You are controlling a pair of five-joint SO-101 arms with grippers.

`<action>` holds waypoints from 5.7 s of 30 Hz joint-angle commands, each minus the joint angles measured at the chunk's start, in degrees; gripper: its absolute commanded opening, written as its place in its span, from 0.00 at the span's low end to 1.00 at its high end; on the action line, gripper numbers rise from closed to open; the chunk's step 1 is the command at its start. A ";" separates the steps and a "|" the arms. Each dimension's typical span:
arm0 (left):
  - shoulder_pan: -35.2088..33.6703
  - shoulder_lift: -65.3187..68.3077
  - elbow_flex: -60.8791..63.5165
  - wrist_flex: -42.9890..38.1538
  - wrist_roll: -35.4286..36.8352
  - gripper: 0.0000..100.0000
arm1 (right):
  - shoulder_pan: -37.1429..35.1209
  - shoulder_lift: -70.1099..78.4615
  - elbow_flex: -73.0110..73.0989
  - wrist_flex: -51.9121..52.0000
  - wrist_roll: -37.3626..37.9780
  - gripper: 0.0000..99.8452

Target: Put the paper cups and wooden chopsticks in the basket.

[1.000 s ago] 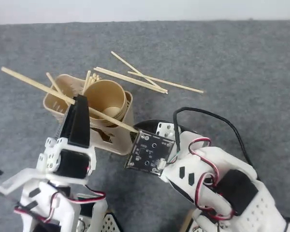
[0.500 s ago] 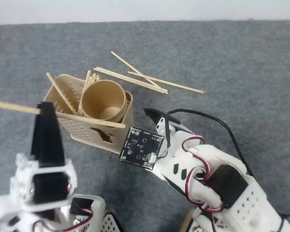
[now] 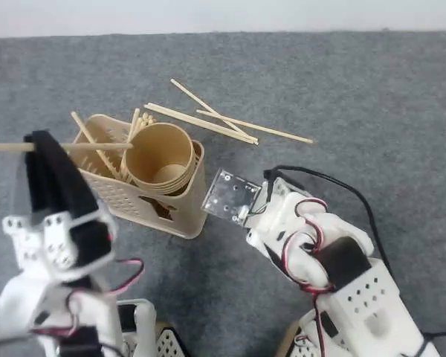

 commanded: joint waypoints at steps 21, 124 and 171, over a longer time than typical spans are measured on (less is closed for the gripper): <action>-4.92 -0.62 22.20 -2.02 -13.10 0.01 | 2.59 -0.75 4.48 -0.66 0.70 0.23; -53.19 -0.62 28.00 37.54 -26.29 0.35 | 26.51 113.71 -97.23 6.64 18.20 0.17; -53.27 -0.44 28.00 39.30 -26.37 0.35 | -14.29 56.92 -98.64 29.58 -7.82 0.01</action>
